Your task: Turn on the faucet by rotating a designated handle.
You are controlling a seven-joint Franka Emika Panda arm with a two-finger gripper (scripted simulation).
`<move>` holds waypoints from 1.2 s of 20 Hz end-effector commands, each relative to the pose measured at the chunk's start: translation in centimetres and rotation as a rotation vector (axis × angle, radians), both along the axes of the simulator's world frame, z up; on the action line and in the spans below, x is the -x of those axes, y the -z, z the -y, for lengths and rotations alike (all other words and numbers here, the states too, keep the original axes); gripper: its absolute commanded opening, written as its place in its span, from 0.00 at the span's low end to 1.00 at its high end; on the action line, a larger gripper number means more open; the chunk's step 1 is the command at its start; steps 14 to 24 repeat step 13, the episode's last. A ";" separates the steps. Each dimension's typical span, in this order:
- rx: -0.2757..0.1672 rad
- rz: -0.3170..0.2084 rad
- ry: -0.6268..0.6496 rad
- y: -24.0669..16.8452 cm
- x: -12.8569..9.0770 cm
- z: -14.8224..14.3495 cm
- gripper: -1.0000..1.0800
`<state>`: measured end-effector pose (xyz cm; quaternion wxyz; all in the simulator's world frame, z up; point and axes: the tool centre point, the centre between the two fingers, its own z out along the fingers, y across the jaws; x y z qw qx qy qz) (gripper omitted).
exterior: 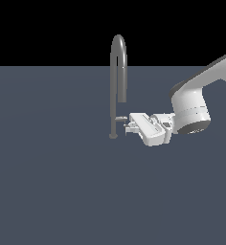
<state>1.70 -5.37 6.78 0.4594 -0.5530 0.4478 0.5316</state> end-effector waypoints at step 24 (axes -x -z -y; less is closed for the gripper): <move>-0.006 -0.032 0.024 3.9 -1.8 -0.3 0.00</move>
